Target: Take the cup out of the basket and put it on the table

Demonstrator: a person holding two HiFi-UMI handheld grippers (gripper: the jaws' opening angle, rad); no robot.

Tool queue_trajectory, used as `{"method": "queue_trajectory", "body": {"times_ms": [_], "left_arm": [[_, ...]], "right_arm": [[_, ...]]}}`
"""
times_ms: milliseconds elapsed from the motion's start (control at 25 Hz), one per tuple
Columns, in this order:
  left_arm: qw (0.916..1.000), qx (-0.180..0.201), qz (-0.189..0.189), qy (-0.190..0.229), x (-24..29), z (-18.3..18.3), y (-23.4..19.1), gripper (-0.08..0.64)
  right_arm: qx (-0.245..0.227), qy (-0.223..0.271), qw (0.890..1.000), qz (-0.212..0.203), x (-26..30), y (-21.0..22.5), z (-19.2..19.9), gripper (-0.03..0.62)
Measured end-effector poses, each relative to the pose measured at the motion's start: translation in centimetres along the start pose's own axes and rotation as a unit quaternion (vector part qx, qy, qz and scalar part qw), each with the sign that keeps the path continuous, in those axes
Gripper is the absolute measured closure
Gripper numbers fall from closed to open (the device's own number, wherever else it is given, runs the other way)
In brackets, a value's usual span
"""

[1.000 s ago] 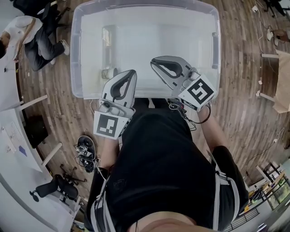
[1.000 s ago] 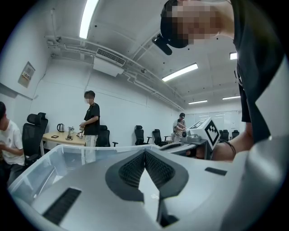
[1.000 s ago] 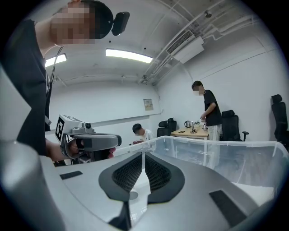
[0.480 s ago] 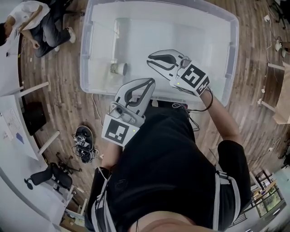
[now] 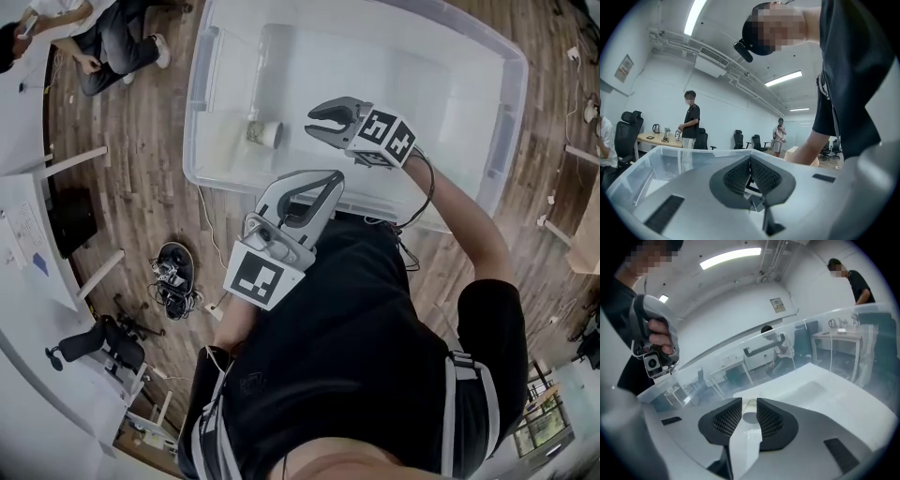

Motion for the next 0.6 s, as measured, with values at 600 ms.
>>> {"method": "queue_trajectory", "body": {"times_ms": [600], "left_arm": [[0.9996,0.007,-0.019,-0.018,0.1,0.8,-2.4,0.541]], "right_arm": [[0.115,-0.039,0.989,-0.084,8.7,3.3,5.3,0.478]]}}
Point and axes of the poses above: the fingertips, and each gripper's own axes: x forward along the fingers, y to its right, z out of its underside, the point moved 6 cm from there along -x, backward along the fingers, and after that the axes turned 13 degrees about -z, right-handed, at the moved point
